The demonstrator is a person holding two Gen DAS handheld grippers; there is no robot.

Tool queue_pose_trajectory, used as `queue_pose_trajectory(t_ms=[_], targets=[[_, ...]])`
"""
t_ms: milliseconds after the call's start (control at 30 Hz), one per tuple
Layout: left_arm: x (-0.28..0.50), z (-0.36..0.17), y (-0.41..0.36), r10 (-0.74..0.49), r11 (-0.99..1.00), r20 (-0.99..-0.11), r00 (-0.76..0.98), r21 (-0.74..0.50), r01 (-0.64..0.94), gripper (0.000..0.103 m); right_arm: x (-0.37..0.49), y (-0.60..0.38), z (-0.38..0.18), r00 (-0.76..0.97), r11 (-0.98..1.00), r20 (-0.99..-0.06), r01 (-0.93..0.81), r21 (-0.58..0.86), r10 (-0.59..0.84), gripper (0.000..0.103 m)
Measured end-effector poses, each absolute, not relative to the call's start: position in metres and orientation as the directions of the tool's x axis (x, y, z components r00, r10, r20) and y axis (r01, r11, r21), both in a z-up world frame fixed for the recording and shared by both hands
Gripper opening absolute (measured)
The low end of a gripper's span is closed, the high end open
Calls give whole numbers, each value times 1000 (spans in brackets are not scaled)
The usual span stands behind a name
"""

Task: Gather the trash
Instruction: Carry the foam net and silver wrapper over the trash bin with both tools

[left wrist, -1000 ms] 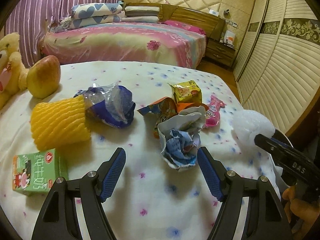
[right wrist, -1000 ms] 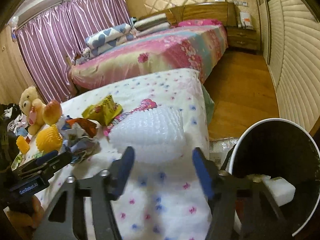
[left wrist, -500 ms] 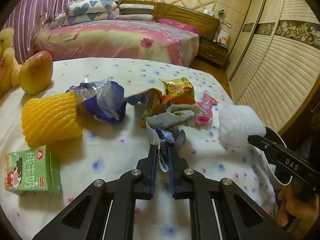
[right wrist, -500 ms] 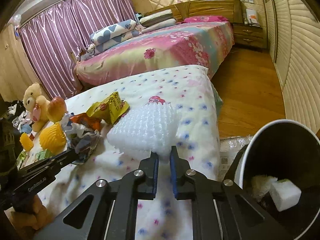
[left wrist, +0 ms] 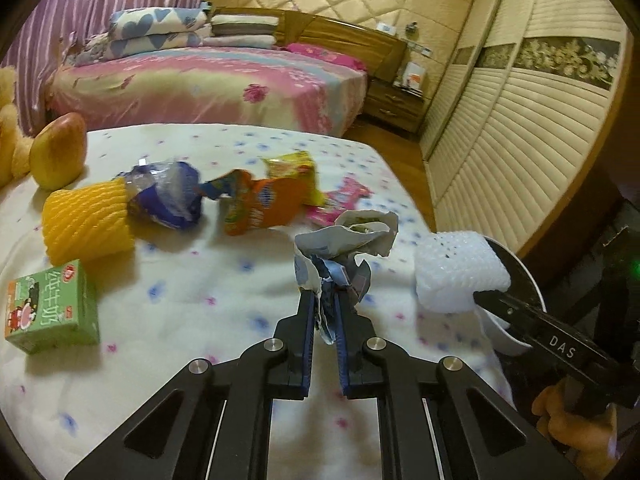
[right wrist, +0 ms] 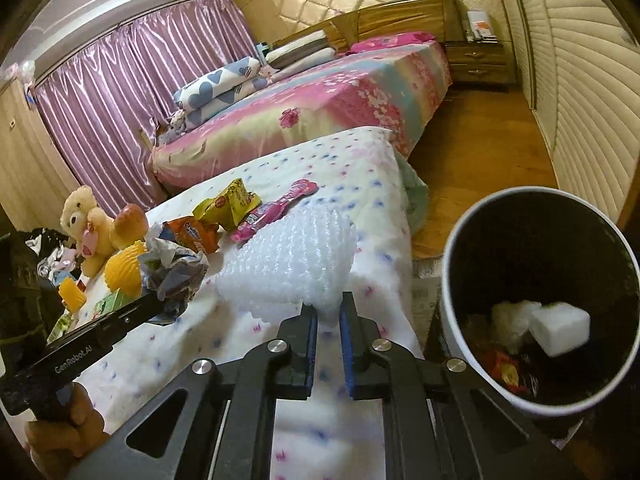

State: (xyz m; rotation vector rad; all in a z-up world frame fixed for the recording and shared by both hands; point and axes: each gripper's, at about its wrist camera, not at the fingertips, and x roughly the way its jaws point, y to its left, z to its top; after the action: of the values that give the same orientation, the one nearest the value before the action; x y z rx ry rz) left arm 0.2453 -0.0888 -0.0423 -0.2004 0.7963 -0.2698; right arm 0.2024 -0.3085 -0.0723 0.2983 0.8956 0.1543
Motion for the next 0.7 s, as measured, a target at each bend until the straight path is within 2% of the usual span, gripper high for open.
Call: queue_pose_trajectory(t_ms=[700], targets=[[226, -35, -154, -403, 914, -673, 620, -261, 310, 8, 142, -370, -56, 675, 934, -722, 141, 327, 151, 10]])
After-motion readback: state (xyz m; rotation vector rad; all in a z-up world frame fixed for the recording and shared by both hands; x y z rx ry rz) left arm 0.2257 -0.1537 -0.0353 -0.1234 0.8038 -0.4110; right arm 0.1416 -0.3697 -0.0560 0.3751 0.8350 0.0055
